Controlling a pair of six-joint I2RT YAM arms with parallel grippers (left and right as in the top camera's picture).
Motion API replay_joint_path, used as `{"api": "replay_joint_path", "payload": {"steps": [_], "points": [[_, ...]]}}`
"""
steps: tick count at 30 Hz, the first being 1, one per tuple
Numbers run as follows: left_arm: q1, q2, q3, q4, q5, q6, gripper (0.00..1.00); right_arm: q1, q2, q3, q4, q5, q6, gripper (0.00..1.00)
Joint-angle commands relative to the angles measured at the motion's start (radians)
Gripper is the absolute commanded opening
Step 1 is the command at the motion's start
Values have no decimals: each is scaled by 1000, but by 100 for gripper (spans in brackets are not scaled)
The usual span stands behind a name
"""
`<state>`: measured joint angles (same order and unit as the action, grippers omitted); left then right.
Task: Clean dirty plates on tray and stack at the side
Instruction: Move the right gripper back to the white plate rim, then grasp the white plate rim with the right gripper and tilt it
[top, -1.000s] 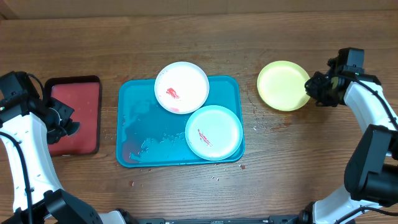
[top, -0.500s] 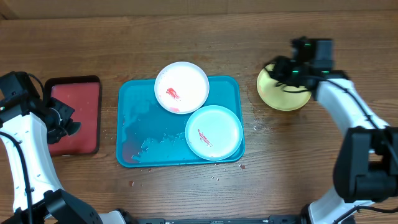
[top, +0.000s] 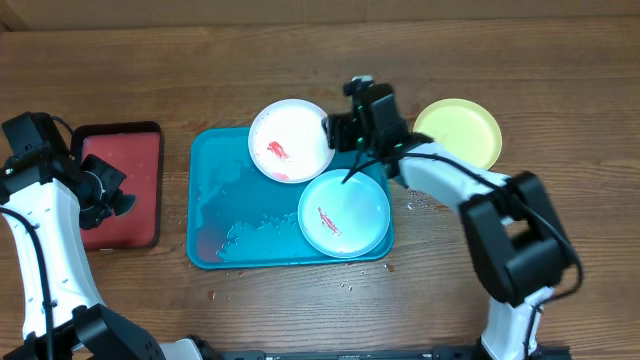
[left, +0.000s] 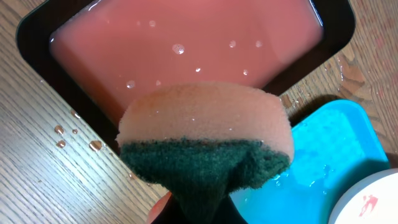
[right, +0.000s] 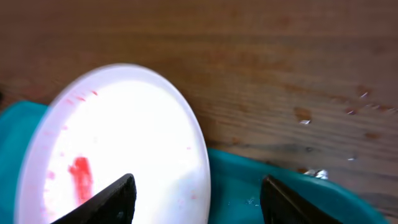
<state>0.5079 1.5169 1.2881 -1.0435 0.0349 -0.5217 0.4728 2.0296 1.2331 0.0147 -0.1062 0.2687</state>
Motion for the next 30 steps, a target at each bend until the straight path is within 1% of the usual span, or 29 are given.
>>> {"api": "replay_joint_path", "payload": {"steps": [1, 2, 3, 5, 10, 14, 21, 23, 27, 30], "points": [[-6, 4, 3, 1, 15, 21, 4, 12, 53, -5, 18, 60, -7, 64], [-6, 4, 3, 1, 15, 21, 4, 18, 60, -5, 13, 60, -7, 61], [-6, 4, 3, 2, 15, 21, 4, 25, 60, -5, 4, 59, -6, 55], [-6, 4, 3, 4, 15, 21, 4, 39, 60, -5, -10, 58, -7, 48], [-6, 4, 3, 8, 15, 21, 4, 83, 58, 0, -50, 25, -7, 39], [-6, 4, 3, 8, 15, 21, 4, 129, 40, 25, -138, 17, -7, 33], [-6, 4, 3, 14, 14, 21, 4, 194, -78, 65, -300, 28, -7, 32], [-6, 4, 3, 17, 14, 21, 4, 200, -119, 76, -333, 40, -7, 35], [-6, 4, 3, 20, 15, 21, 4, 196, -155, 78, -317, 109, -26, 44], [-6, 4, 3, 19, 15, 21, 4, 184, -147, 75, -270, 117, -123, 48]]}}
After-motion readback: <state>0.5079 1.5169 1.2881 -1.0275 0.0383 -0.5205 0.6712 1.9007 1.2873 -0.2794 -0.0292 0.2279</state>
